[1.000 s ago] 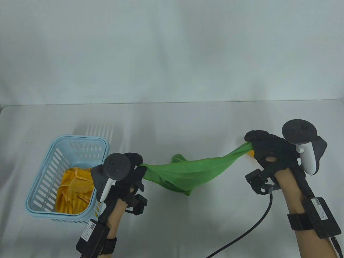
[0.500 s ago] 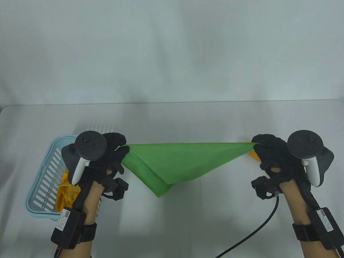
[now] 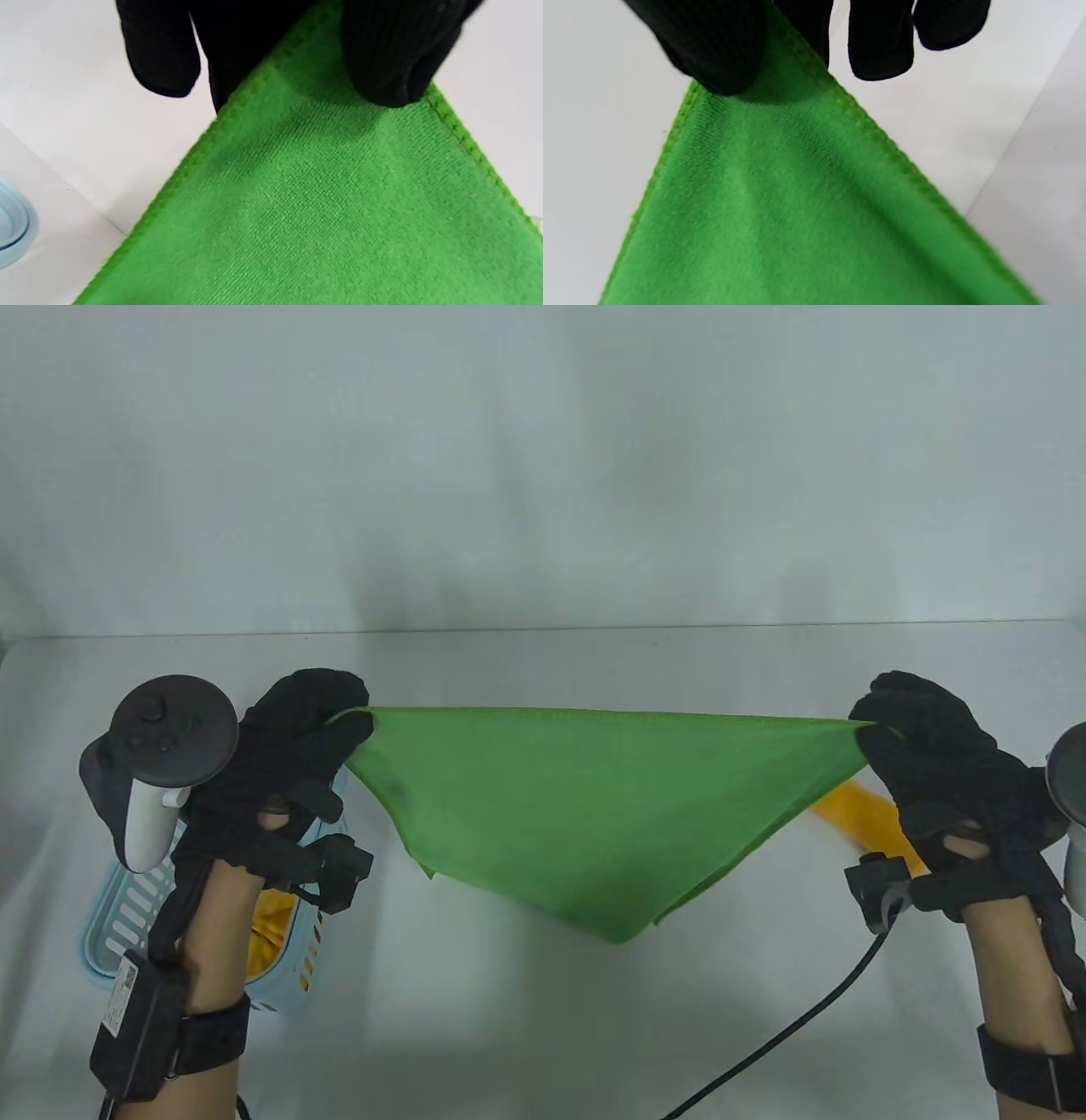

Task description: Roll square towel into towel roll

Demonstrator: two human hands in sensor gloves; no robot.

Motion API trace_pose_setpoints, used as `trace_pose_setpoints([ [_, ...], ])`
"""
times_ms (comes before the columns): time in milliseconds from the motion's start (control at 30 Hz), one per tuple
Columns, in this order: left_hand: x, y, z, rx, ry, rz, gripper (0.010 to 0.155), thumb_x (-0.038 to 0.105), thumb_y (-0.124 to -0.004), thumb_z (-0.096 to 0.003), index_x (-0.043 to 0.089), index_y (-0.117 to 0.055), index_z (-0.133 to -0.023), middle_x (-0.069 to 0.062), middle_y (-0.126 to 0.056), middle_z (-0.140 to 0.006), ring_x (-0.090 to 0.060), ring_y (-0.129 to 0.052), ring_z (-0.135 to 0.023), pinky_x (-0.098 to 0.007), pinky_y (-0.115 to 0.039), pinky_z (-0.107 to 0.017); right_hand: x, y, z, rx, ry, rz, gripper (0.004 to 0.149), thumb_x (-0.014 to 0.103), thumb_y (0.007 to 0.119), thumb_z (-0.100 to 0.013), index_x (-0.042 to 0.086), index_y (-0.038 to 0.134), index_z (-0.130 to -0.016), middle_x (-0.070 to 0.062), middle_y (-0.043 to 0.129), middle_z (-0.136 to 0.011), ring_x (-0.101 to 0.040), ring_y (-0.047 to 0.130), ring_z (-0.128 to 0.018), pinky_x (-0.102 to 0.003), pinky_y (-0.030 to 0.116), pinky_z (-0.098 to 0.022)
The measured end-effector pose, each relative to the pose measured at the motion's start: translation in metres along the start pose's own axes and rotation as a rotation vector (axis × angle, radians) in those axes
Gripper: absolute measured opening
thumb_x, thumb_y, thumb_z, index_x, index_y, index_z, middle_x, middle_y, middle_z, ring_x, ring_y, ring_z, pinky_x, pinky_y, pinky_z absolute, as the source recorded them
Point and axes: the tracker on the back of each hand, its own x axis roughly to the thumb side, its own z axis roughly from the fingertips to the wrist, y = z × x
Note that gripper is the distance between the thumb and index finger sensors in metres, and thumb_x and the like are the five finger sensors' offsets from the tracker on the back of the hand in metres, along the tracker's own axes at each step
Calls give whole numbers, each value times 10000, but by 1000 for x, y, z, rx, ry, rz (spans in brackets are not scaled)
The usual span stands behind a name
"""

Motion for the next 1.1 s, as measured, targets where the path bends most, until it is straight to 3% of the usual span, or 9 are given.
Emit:
trace_pose_setpoints([
  [133,7,6,7,-5,-37,5,415,387,-848,-396,366,-816,-809,77,-938,-840,-214,-1013,-733,-516,-761,-639,4,-9,10,-5,-15,-30,377,380,864,-356,349,848,-731,42,965,-681,-272,940,-655,-540,728,-567],
  [233,11,12,13,-4,-74,-8,413,388,-853,-391,356,-834,-802,91,-983,-753,-185,-1048,-660,-511,-771,-631,8,-17,17,-12,-30,-5,380,361,871,-350,340,863,-730,31,993,-613,-254,974,-575,-533,751,-545],
  [367,15,18,11,-4,-100,-29,410,384,-858,-389,337,-863,-795,94,-1014,-695,-174,-1071,-604,-510,-779,-625,11,-25,14,-10,-27,11,383,339,868,-351,329,871,-733,32,1020,-609,-252,1001,-569,-534,764,-535],
  [467,13,14,-4,-9,-69,-75,409,386,-856,-388,336,-875,-794,97,-1024,-683,-170,-1077,-593,-510,-779,-625,8,-19,-5,4,32,49,376,340,861,-357,328,877,-733,30,1017,-619,-257,994,-581,-537,755,-543],
  [667,-18,-19,-63,-56,131,-162,403,391,-856,-382,373,-879,-783,111,-997,-726,-174,-1051,-646,-510,-765,-637,-25,25,-70,-22,225,196,372,355,848,-362,352,883,-732,26,981,-695,-279,955,-652,-544,729,-568],
  [767,-34,-35,-85,-32,219,-183,396,397,-859,-372,388,-890,-767,110,-974,-769,-177,-1033,-685,-511,-759,-644,-38,45,-96,-90,284,258,368,367,846,-353,380,886,-719,33,961,-732,-278,944,-677,-542,727,-571],
  [967,-5,-11,-94,23,123,-84,397,401,-854,-375,394,-880,-771,112,-946,-816,-181,-1007,-735,-513,-746,-659,-5,31,-112,-230,193,100,369,375,841,-351,398,877,-718,39,912,-803,-286,901,-748,-543,705,-596],
  [1100,6,-2,-88,33,86,-50,400,401,-850,-381,393,-871,-780,112,-934,-831,-185,-995,-753,-520,-732,-669,4,20,-107,-229,141,79,374,381,839,-353,396,869,-726,41,896,-828,-289,885,-773,-545,693,-607],
])
